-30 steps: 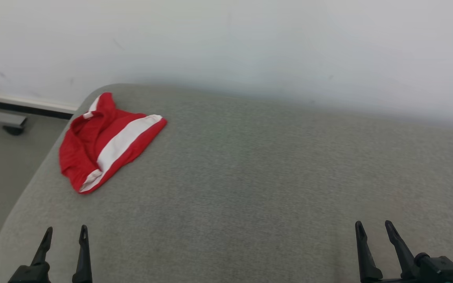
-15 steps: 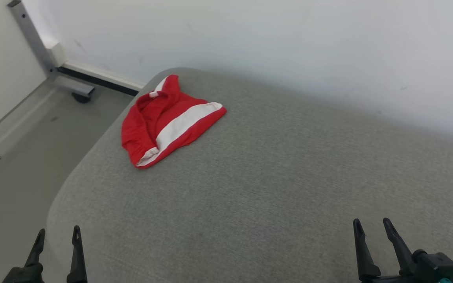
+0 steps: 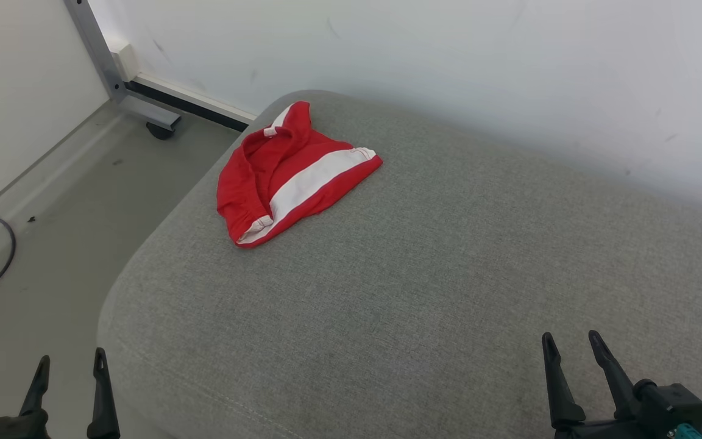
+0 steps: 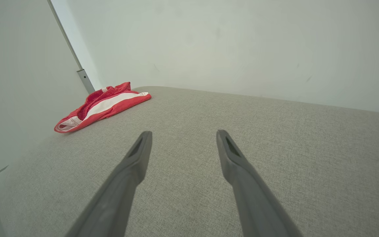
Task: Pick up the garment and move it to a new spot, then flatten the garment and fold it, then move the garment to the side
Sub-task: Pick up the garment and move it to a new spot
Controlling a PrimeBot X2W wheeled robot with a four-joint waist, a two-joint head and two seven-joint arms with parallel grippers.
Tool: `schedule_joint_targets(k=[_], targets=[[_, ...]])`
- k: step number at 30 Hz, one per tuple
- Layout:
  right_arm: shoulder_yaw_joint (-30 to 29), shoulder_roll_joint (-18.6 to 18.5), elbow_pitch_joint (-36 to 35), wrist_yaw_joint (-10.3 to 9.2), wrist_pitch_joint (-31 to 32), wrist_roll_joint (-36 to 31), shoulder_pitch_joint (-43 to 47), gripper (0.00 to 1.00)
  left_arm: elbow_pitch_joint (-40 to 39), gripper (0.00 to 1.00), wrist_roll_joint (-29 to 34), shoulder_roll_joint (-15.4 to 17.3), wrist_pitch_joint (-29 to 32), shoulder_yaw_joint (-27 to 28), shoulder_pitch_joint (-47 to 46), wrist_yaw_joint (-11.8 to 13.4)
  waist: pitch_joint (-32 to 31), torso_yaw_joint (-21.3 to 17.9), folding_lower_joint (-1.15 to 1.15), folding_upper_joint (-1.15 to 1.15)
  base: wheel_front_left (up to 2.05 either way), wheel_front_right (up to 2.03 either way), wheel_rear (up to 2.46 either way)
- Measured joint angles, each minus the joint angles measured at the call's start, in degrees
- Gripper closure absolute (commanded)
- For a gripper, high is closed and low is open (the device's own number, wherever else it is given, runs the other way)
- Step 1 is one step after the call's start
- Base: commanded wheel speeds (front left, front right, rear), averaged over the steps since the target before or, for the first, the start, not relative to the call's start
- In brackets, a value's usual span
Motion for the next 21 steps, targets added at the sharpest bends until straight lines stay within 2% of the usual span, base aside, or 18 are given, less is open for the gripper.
schedule_joint_targets(k=[9, 16, 21], targets=[[-0.4, 0.0, -1.3, 0.00, 1.0, -1.3, -1.6, 0.00, 1.5, 0.00, -2.6, 0.6, -0.5, 1.2, -4.2, -0.5, 1.6, -2.6, 0.00, 0.00, 0.00, 0.00, 0.00], [-1.5, 0.0, -4.0, 0.00, 2.1, -2.8, -3.8, 0.00, 5.3, 0.00, -4.5, 4.9, -1.5, 3.2, -14.9, -3.9, 4.4, -6.6, 0.00, 0.00, 0.00, 0.00, 0.00], [-1.9, 0.0, -6.1, 0.00, 2.6, -3.5, -5.3, 0.00, 7.3, 0.00, -5.6, 7.7, -1.6, 3.8, -21.1, -5.0, 6.6, -9.4, 0.00, 0.00, 0.00, 0.00, 0.00]])
